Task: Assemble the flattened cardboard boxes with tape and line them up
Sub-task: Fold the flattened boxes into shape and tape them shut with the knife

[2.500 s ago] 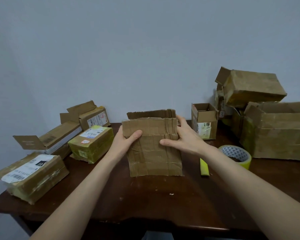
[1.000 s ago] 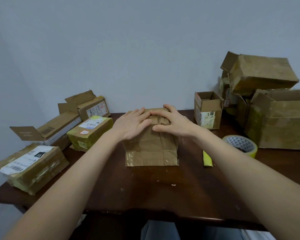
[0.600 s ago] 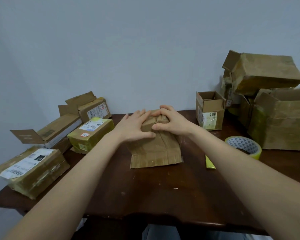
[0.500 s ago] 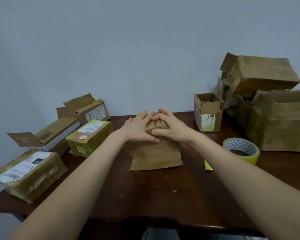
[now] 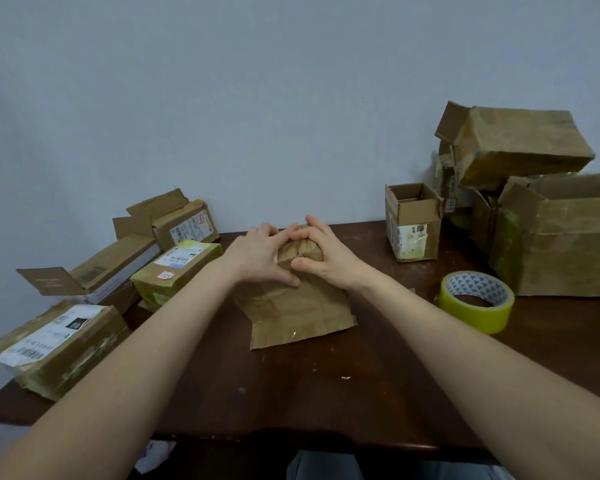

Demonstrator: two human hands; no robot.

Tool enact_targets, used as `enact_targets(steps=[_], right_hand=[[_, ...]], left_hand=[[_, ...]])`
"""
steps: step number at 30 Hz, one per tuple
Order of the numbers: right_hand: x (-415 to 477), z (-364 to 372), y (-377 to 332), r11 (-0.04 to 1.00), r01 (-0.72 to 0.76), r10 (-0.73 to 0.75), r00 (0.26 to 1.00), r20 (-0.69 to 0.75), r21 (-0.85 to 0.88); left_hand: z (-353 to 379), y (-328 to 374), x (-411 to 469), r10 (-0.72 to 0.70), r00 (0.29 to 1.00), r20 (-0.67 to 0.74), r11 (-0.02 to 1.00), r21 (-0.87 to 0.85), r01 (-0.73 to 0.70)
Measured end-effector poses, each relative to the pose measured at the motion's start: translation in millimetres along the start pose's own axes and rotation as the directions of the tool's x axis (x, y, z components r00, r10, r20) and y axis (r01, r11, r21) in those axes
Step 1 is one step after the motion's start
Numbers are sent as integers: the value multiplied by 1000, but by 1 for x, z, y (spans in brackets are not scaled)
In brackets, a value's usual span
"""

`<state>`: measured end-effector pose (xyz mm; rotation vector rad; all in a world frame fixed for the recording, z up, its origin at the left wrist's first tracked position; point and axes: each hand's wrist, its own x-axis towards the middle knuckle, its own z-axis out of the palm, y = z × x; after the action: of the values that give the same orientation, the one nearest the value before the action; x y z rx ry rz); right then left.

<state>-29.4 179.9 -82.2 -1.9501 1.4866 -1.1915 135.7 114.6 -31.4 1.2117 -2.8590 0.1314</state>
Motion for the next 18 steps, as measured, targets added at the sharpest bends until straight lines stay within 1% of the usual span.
enact_targets(steps=[2,6,8,10,12,14,16,18], right_hand=[[1,5,3,1000,-4,5,1000,10,-21],[5,6,-1,999,-34,34,999,6,13],[2,1,-7,999,-43,43,998,43,7],[-4,-8,-13,999,-50,50,996,77,-4],[-11,-18,-18,999,-45,46,996,76,-13],[-17,-28,-25,1000,-26,26,999,38,-14],[-22,-35,-31,1000,-13,14,1000,-23,28],[-28,-38,-34,995,-14,18,999,-48,94]], left_hand=[[9,-2,-3,-26,1000,-4,996,-82,25],[18,-7,-4,-52,999,-14,966,-254,46],[19,-8,-5,-59,997,-46,957,-287,44],[16,-5,-7,-57,996,-75,966,-255,36],[9,1,-8,-43,994,-101,981,-195,23],[-3,7,-9,-9,994,-113,988,-157,-9],[-19,12,-10,14,992,-127,994,-108,-28],[-30,15,-12,32,994,-108,999,11,-31]])
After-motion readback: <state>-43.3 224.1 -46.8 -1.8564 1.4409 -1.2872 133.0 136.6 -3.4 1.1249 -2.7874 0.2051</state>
